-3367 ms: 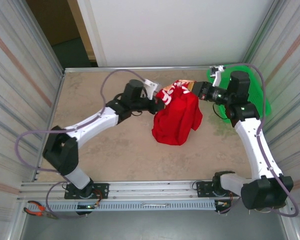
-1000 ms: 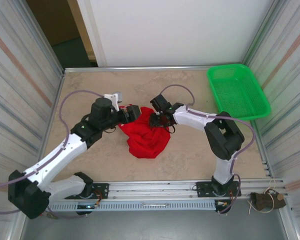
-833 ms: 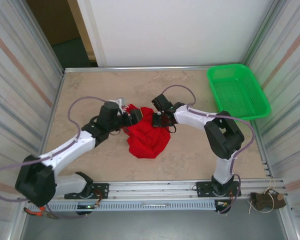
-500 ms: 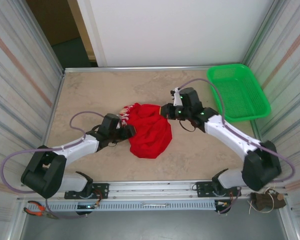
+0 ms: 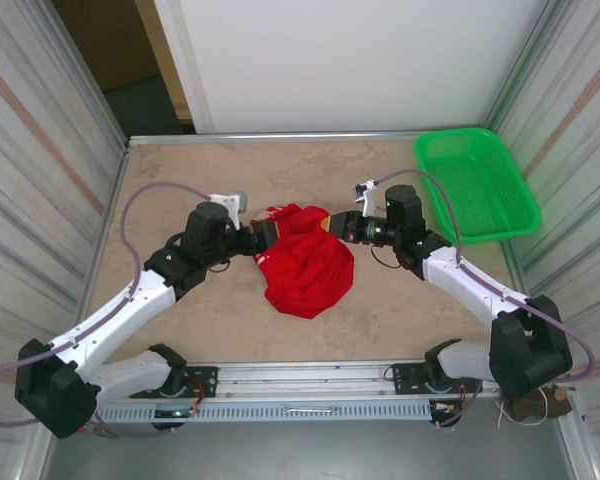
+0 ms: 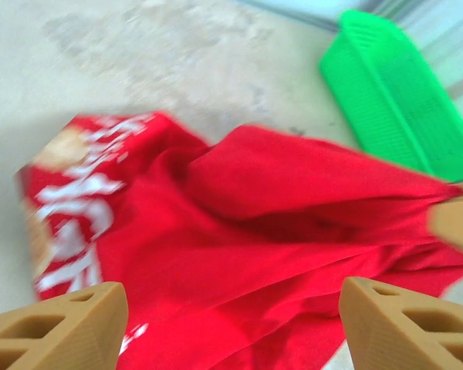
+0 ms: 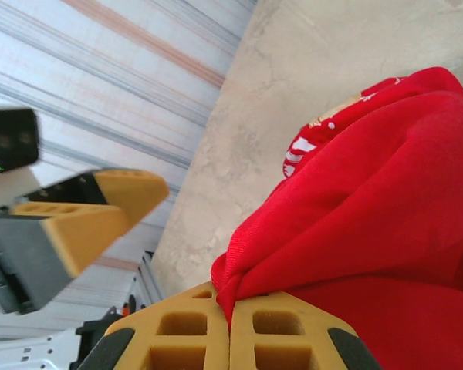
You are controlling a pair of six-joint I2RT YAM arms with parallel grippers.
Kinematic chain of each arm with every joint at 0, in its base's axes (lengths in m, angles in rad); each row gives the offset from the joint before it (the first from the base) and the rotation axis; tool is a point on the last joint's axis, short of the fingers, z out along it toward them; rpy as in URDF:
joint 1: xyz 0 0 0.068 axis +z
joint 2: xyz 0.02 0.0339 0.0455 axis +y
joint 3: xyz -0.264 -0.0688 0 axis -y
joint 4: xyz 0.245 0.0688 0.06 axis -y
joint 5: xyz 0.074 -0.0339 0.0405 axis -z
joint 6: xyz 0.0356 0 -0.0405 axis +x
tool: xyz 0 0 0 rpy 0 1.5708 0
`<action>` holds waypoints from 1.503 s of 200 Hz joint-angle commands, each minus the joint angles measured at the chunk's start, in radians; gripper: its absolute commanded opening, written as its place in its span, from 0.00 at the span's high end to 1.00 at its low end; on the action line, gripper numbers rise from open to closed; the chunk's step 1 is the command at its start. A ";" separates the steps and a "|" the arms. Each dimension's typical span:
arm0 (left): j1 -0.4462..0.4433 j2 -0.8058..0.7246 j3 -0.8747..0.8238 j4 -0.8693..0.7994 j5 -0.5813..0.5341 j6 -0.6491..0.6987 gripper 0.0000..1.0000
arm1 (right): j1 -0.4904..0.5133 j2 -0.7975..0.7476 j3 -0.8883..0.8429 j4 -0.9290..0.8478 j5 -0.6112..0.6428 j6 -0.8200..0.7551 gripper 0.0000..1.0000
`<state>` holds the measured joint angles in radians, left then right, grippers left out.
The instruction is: Fold the inside-out t-shirt
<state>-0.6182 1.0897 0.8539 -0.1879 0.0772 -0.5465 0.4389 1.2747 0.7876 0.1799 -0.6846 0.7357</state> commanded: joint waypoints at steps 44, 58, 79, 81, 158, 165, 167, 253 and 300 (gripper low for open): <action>-0.150 0.203 0.067 0.133 0.040 0.168 0.48 | -0.003 -0.029 0.025 0.020 -0.022 0.022 1.00; -0.156 0.227 0.059 0.153 0.035 0.158 0.48 | -0.002 -0.032 0.028 0.015 -0.023 0.022 1.00; -0.159 0.261 0.054 0.177 0.016 0.151 0.46 | -0.003 -0.033 0.033 0.009 -0.026 0.022 1.00; -0.159 0.266 0.056 0.179 0.014 0.152 0.46 | -0.003 -0.035 0.033 0.008 -0.026 0.022 1.00; -0.141 0.443 0.186 0.175 0.050 0.205 1.00 | -0.012 -0.060 0.038 -0.021 0.001 0.026 1.00; -0.135 0.418 0.200 0.158 0.064 0.218 1.00 | -0.022 -0.062 0.035 -0.036 0.013 0.018 1.00; -0.132 0.409 0.204 0.153 0.070 0.222 1.00 | -0.024 -0.062 0.034 -0.042 0.017 0.015 1.00; 0.067 0.219 0.526 0.129 0.833 0.097 1.00 | -0.187 -0.052 0.101 -0.204 0.203 0.004 0.58; 0.090 0.244 0.568 0.199 0.800 -0.051 1.00 | -0.086 -0.355 0.251 -0.461 0.342 -0.096 0.43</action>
<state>-0.5365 1.3174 1.3895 -0.0463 0.8375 -0.4908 0.2821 1.0790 0.9371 -0.1501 -0.4332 0.7181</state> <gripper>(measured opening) 0.058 0.530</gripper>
